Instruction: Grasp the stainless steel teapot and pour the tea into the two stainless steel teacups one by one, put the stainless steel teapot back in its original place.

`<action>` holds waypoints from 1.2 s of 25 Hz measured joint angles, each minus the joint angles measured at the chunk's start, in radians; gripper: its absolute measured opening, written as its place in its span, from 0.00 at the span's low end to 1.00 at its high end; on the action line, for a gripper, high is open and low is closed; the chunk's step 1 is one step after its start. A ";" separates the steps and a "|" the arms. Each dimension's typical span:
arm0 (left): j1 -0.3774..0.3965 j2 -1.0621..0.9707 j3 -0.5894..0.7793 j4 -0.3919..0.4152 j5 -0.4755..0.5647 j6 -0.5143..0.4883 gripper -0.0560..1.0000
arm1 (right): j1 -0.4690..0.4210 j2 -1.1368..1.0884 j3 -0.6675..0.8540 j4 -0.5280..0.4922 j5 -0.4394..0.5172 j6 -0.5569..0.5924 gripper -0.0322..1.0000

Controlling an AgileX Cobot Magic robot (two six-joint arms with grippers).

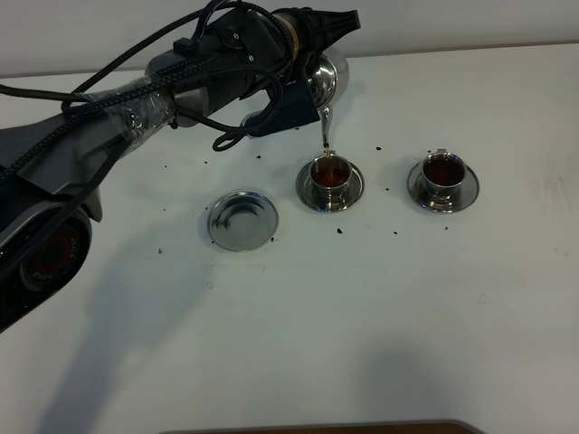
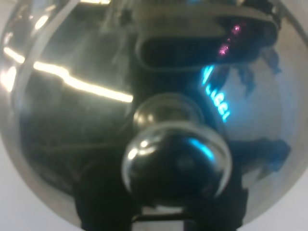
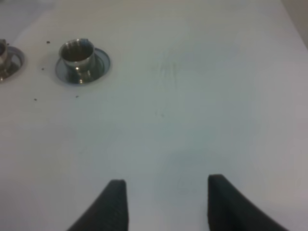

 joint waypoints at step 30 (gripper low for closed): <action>0.000 0.000 0.000 0.000 -0.055 0.055 0.29 | 0.000 0.000 0.000 0.000 0.000 0.000 0.40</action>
